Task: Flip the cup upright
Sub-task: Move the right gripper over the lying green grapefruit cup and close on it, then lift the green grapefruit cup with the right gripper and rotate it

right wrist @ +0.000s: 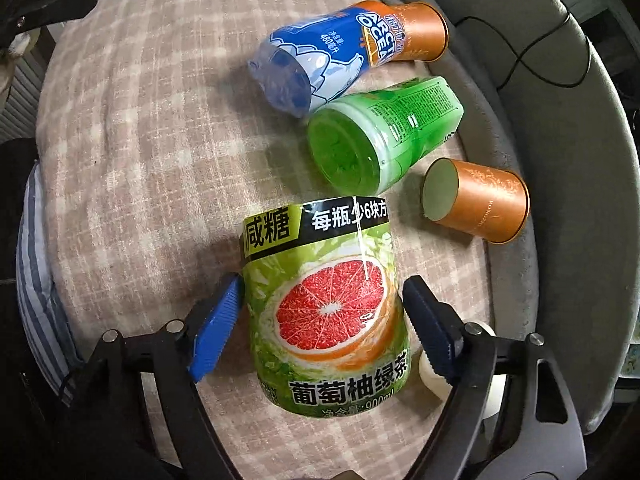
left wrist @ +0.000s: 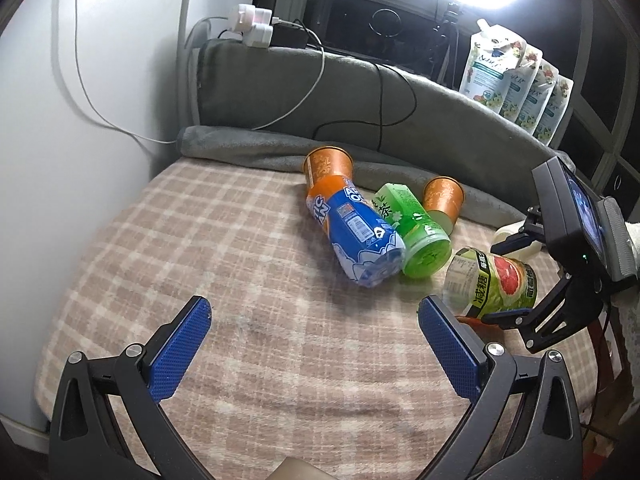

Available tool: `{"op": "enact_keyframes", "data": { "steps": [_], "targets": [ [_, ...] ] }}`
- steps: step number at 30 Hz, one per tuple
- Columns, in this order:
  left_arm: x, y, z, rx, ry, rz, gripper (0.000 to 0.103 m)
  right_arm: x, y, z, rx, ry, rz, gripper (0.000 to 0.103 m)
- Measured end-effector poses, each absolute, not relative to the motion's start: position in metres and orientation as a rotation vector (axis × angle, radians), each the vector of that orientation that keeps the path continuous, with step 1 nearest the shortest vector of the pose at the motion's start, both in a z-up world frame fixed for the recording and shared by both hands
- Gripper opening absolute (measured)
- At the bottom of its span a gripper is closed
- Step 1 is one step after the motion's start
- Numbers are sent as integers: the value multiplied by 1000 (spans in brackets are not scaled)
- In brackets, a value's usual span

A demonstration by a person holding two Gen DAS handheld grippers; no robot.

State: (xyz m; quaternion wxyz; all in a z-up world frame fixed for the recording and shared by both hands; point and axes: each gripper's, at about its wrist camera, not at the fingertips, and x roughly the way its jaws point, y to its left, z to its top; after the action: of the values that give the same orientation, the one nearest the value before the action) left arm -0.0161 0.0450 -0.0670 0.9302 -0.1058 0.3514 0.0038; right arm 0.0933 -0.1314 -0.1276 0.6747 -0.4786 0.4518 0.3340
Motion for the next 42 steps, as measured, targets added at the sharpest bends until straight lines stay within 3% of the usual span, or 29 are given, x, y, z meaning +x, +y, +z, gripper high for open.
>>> {"op": "enact_keyframes", "data": {
  "steps": [11,22,33,42],
  "targets": [
    [-18,58,-74,-259,743,22,102,96,-140,-103,-849,1046,691,81],
    [-24,60,-65,-256,727,-27,102,83,-156,-74,-312,1091,706,80],
    [-20,50,-70,-313,832,-176,101,87,-196,-132,448,1310,702,80],
    [2,25,-84,-428,989,-352,95,96,-198,-152,533,1330,684,83]
  ]
}}
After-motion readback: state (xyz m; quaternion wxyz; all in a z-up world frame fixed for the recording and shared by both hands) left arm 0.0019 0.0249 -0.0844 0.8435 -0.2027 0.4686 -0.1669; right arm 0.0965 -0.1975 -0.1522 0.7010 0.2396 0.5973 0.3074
